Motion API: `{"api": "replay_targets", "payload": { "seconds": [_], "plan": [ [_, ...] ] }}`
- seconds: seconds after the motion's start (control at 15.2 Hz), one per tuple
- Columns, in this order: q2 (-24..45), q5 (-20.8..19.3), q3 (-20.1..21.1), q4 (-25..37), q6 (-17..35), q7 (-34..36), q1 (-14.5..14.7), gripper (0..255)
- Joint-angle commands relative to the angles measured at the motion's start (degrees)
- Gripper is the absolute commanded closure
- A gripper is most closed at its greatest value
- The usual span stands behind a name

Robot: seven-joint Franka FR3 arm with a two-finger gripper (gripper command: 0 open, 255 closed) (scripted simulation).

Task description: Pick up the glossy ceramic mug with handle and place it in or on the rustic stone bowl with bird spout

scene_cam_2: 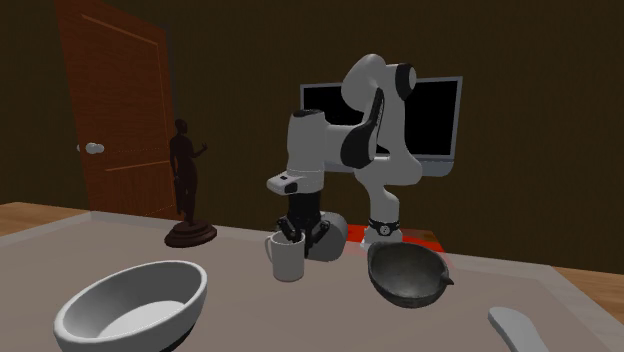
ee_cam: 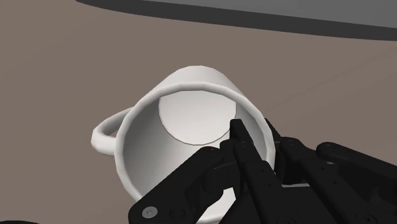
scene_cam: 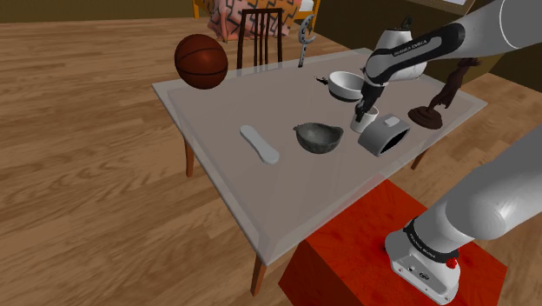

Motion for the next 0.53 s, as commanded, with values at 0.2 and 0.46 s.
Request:
{"api": "replay_targets", "payload": {
  "seconds": [0.2,0.46],
  "plan": [
    [-2.1,-0.7,0.2,1.6,-3.6,0.4,0.0,255],
    [-3.9,-1.2,0.4,3.2,-6.8,0.6,0.0,255]
  ]
}}
